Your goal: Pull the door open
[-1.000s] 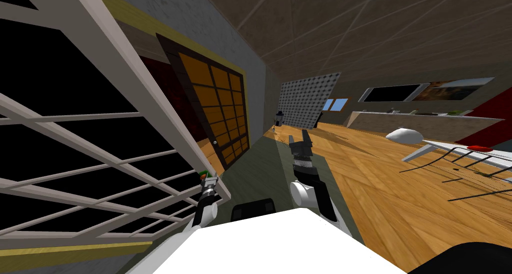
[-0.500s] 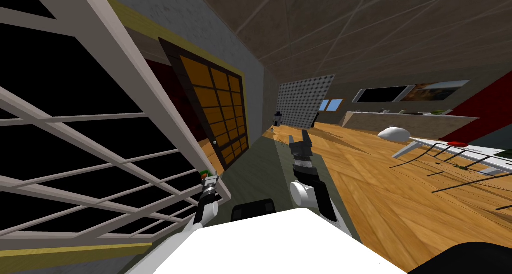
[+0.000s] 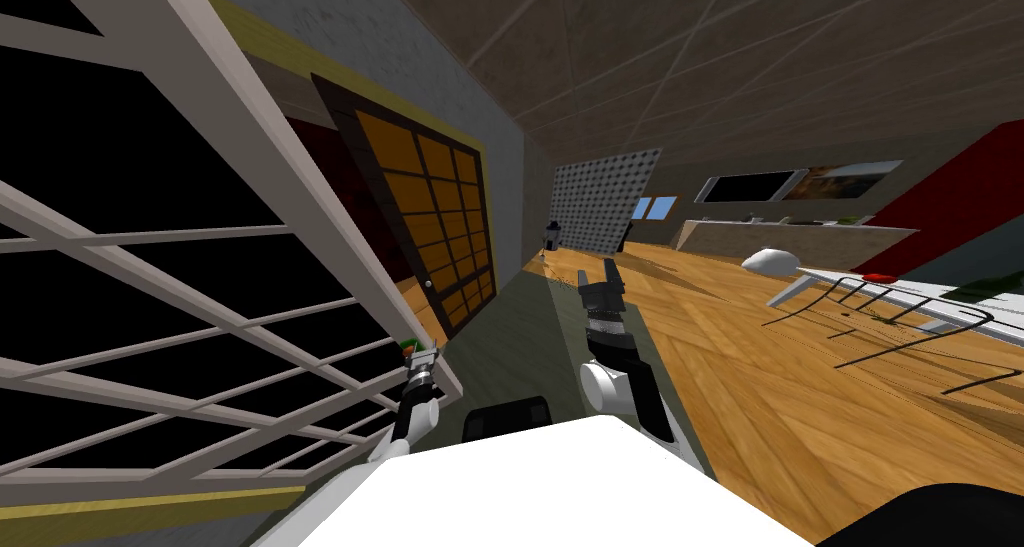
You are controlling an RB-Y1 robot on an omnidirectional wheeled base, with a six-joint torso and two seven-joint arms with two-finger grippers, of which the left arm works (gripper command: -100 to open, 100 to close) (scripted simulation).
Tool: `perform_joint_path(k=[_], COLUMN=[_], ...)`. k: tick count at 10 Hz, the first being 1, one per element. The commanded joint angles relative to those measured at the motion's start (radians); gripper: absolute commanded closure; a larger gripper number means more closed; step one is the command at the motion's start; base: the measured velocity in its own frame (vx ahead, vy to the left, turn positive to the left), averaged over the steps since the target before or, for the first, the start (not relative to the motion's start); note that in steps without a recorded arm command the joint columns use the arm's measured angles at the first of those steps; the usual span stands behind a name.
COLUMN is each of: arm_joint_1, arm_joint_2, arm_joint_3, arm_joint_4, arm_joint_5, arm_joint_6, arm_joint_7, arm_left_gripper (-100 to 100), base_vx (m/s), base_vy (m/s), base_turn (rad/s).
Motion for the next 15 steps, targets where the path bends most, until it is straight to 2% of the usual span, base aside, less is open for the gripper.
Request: perform_joint_path(k=[1,7,8,12,15], arm_joint_1=[0.002,-0.020,-0.020,-0.036,-0.043], arm_joint_2=[0.009,-0.002,-0.002,-0.010,-0.014], arm_joint_3=[0.018,0.026,0.026,0.031,0.033], arm_joint_4=[0.001,0.011,0.011,0.018,0.020], arm_joint_5=[0.011,0.020,0.020,0.026,0.028], arm_joint_6=[0.007,0.007,0.007,0.007,0.008], arm_joint_7=[0.050,0.204,0.213,0.331,0.382], arm_left_gripper=[-100,-100,-100,-100,-100], base_vx=[-0.100,-0.072,-0.052,-0.078,-0.063], base_vy=[0.021,0.016,0.018,0.007,0.011], base_turn=[-0.084,-0.053,-0.021,-0.053,-0.033])
